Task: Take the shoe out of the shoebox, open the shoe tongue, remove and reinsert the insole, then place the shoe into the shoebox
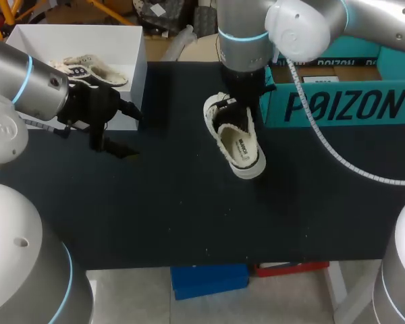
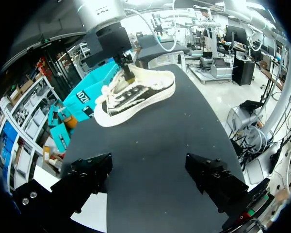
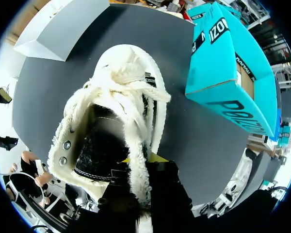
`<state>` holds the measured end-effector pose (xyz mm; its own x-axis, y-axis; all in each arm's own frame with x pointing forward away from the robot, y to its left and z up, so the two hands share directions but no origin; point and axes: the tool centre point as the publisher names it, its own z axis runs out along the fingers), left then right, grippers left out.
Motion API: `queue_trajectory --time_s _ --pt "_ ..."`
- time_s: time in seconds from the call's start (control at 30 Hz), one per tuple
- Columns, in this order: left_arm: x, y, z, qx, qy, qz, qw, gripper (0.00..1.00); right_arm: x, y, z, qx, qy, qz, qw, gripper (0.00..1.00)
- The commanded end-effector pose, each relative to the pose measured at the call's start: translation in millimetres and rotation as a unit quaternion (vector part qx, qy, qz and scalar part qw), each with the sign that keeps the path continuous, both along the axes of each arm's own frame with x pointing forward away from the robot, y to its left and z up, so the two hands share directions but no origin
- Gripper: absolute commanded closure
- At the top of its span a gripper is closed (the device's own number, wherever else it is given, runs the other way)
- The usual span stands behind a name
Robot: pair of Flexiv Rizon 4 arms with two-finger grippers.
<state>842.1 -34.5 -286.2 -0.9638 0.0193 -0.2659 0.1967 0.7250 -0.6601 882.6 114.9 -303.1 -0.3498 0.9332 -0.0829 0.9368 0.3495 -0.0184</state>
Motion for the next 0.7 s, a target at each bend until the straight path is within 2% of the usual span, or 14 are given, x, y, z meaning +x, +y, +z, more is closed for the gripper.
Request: queue_trajectory --time_s 0.03,0.07,0.1,0.13,0.2,0.7 --pt "-0.8 -0.4 -1.3 0.0 -0.002 0.001 1.0 0.0 1.6 -21.6 73.6 0.003 -0.002 0.116 0.993 1.0" --pt "-0.8 -0.4 -1.3 0.0 -0.002 0.001 1.0 0.0 4.8 -24.0 84.6 -0.001 0.002 0.175 0.985 1.0" --pt "-0.8 -0.4 -1.3 0.0 -0.002 0.001 1.0 0.0 6.5 -27.4 94.9 -0.041 0.013 0.213 0.976 1.0" --pt "-0.8 -0.4 -1.3 0.0 -0.002 0.001 1.0 0.0 8.6 -30.4 103.6 -0.024 0.018 0.262 0.965 1.0" --pt "-0.8 -0.4 -1.3 0.0 -0.002 0.001 1.0 0.0 12.2 -37.4 124.1 -0.03 0.044 0.331 0.942 1.0" --pt "-0.8 -0.4 -1.3 0.0 -0.002 0.001 1.0 0.0 12.2 -37.4 124.1 -0.03 0.044 0.331 0.942 1.0"
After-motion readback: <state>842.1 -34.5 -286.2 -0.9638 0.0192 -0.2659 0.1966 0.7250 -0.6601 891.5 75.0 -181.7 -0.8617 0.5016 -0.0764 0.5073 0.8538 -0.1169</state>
